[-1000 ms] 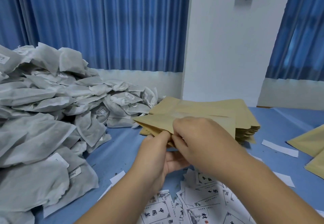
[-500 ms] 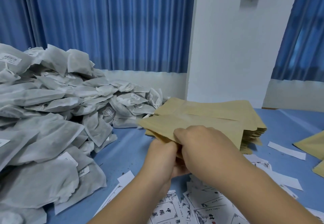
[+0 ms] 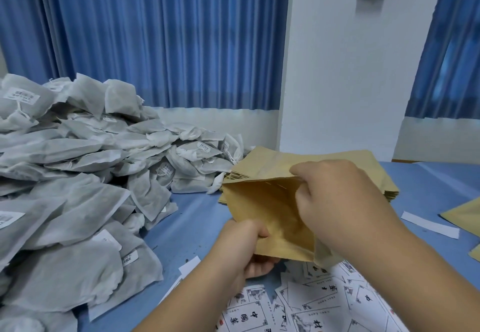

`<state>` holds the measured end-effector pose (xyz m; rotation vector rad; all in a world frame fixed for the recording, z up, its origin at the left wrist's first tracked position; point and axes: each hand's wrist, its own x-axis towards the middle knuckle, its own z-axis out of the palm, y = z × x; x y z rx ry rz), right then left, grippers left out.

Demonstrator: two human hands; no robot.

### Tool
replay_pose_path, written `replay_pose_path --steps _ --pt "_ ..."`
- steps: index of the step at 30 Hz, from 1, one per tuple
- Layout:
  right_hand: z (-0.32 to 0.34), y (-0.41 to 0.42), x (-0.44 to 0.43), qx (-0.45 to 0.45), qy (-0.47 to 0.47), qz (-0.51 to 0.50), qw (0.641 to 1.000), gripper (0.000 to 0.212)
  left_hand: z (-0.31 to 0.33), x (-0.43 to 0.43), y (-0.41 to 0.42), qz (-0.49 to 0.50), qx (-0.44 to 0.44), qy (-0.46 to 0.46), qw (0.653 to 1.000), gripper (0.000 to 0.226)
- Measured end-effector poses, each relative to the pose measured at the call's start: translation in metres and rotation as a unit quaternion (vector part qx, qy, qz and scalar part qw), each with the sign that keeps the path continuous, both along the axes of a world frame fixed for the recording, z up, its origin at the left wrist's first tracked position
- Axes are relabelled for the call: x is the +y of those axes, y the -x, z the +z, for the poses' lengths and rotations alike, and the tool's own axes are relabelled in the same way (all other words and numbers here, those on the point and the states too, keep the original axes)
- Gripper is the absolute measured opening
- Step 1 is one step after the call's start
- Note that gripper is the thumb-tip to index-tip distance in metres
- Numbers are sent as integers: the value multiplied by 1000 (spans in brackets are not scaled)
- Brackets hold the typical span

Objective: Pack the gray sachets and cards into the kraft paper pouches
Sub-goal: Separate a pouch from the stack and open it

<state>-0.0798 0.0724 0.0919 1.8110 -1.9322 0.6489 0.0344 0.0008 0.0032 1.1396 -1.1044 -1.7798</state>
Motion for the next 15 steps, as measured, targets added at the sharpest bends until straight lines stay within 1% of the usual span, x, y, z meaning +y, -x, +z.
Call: replay_pose_path --steps 2,3,4,6,7,8,11,12,13,14,15 --pt "-3 -7 -1 11 -29 18 999 12 1 0 1 25 9 21 999 23" --pt "-5 -11 -1 22 -46 29 998 13 1 -1 2 36 5 49 998 24" --pt "-8 -15 -1 38 -58 42 997 18 3 0 2 45 -5 82 996 24" --pt "-13 -23 -1 65 -74 68 993 27 7 0 1 75 -24 127 989 17" --pt "-15 -27 -1 76 -79 78 991 31 9 1 1 93 -26 134 986 10" --pt "-17 -31 -1 82 -80 90 989 34 11 1 1 107 -28 138 984 8" --pt "-19 -43 1 98 -84 106 986 39 10 -4 0 134 -34 166 976 40" --pt "-19 -47 3 95 -79 110 986 39 9 -6 0 141 -29 174 974 47" --pt "-20 -50 5 93 -80 105 987 38 10 -6 1 146 -12 176 973 49" --pt "-21 -52 6 93 -65 101 988 36 11 -5 1 146 -8 184 972 45" --pt "-20 -53 6 92 -43 90 991 35 10 -6 0 141 -24 206 968 33"
